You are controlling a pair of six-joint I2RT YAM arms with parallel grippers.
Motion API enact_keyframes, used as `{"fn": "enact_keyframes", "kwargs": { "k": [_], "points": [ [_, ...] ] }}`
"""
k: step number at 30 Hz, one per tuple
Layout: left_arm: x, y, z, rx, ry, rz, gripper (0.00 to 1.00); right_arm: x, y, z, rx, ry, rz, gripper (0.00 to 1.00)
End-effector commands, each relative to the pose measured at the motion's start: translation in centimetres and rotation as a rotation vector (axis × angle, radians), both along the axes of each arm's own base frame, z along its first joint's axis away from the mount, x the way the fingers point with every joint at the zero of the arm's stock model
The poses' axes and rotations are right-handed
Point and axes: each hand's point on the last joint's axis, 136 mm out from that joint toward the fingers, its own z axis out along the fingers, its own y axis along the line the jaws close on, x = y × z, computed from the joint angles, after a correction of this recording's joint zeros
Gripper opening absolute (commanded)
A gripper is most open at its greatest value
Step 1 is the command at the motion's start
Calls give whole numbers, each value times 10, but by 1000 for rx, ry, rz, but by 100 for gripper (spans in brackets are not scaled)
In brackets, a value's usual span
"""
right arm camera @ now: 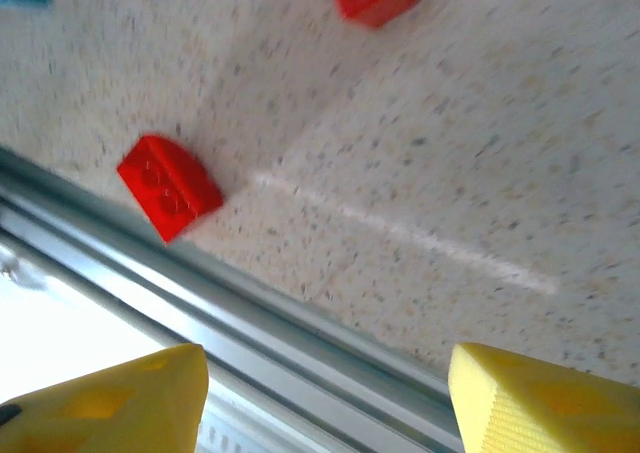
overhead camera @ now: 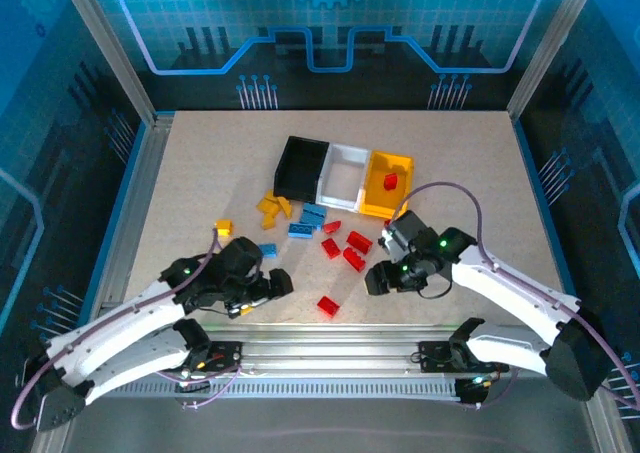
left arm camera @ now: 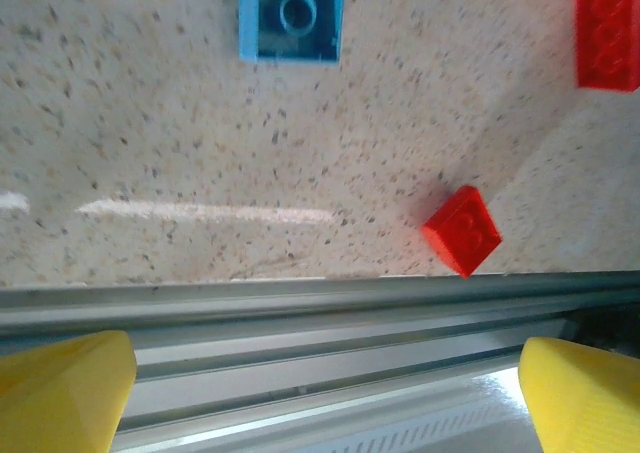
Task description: Sort the legos into containers by color
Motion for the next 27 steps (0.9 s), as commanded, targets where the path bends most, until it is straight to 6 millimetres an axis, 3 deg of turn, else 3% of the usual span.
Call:
{"fn": "enact_keyframes", "kwargs": {
  "k": [1,7,14,20,27],
  "points": [
    [-2,-6,-14,49,36,86,99,-11,15,-4,31,-18,103,66],
    [-11,-11,-19,107,46,77,99,-20,34,-19,-66,-51,264,67],
    [-18,31,-19,206,78,162,99,-23,76,-28,-173,-86,388,69],
    [-28,55,-17,140,68,237,99,-27,118,-39,-231,-88,471,69],
    [-36,62,-17,102,57,230,99,-19,130,-53,-336,-89,489,70]
  ]
}}
